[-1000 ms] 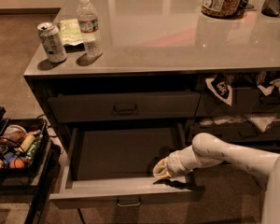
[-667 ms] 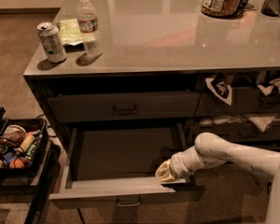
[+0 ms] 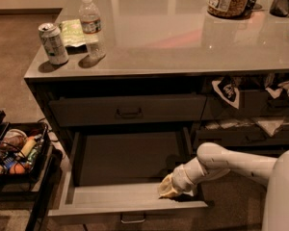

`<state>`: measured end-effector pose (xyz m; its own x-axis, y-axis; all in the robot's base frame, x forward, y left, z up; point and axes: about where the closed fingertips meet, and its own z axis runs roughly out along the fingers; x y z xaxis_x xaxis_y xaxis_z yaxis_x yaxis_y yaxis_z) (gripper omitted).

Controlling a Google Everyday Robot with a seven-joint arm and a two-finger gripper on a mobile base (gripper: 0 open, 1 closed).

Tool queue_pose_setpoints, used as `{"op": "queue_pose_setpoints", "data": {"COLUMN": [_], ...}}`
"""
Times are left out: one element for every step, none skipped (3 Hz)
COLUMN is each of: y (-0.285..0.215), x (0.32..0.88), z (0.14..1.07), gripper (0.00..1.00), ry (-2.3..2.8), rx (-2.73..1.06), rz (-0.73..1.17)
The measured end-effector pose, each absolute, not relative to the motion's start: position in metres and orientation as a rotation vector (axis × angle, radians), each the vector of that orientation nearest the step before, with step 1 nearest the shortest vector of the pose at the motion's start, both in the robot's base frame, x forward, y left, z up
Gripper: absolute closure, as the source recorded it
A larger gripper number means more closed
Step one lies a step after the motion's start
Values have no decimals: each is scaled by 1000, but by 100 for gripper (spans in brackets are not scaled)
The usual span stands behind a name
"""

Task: Open middle drawer

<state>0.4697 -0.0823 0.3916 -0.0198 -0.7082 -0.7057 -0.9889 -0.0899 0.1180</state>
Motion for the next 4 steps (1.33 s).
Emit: {"op": "queue_pose_setpoints", "data": {"y": [-77,-77,-78,-92], "x": [455,454,470,515], "z": [385,385,381,378], "gripper": [100,100,100,100], "ry": [1789,1790,1771,1720], "rx": [-1821,-1819,-1811,-1770], "rz": [963,967,892,709]}}
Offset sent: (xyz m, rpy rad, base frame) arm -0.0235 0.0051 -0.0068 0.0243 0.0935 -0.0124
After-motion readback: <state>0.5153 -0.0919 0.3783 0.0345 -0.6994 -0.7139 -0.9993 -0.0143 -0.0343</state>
